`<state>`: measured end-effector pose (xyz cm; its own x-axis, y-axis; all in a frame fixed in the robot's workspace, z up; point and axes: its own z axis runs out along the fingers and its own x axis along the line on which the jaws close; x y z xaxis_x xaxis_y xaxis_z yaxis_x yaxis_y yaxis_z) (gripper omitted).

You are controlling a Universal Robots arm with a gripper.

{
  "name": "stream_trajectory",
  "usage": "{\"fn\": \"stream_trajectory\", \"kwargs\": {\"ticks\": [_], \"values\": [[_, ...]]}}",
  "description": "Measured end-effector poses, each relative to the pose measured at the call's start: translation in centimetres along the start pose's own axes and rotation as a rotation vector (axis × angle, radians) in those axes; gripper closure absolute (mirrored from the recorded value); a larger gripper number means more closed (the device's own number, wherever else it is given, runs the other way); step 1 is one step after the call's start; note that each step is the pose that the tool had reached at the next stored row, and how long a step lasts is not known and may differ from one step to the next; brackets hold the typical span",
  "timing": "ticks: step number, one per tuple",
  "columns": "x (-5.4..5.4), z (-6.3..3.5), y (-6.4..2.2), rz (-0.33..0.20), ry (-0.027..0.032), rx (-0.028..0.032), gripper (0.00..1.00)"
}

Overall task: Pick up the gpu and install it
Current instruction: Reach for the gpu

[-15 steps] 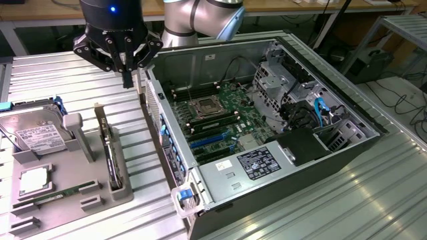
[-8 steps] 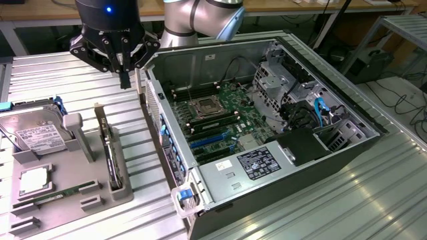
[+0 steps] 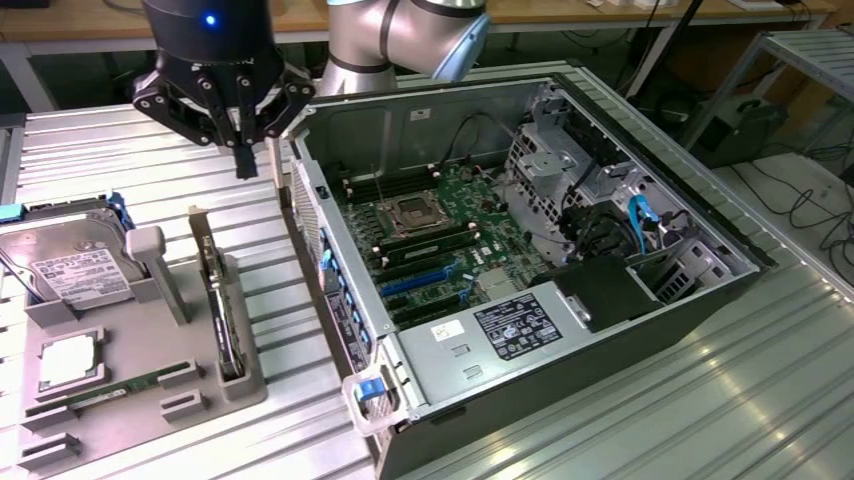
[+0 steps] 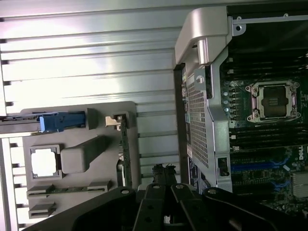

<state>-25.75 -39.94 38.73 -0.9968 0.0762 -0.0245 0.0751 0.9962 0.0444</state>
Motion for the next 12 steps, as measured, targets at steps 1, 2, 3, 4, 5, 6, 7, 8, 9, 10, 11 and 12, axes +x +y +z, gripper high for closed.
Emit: {"fn": "stream_trajectory", "kwargs": {"ticks": [1, 2, 3, 4, 5, 6, 7, 8, 9, 10, 11, 12], "values": [[0.07, 0.00, 0.00, 0.000, 0.0000, 0.0000, 0.89], [0.12, 0.00, -0.01, 0.000, 0.0000, 0.0000, 0.89], [0.20, 0.01, -0.02, 0.000, 0.0000, 0.0000, 0.89], [0.26, 0.01, -0.02, 0.000, 0.0000, 0.0000, 0.89], [0.31, 0.02, -0.02, 0.000, 0.0000, 0.0000, 0.89], [0.41, 0.02, -0.03, 0.000, 0.0000, 0.0000, 0.89], [0.53, 0.03, -0.04, 0.000, 0.0000, 0.0000, 0.89], [0.64, 0.03, -0.05, 0.000, 0.0000, 0.0000, 0.89], [0.70, 0.03, -0.06, 0.000, 0.0001, 0.0000, 0.89], [0.75, 0.03, -0.06, 0.000, 0.0000, 0.0000, 0.89], [0.82, 0.04, -0.06, 0.000, 0.0000, 0.0000, 0.89], [0.87, 0.04, -0.07, 0.000, 0.0000, 0.0000, 0.89]]}}
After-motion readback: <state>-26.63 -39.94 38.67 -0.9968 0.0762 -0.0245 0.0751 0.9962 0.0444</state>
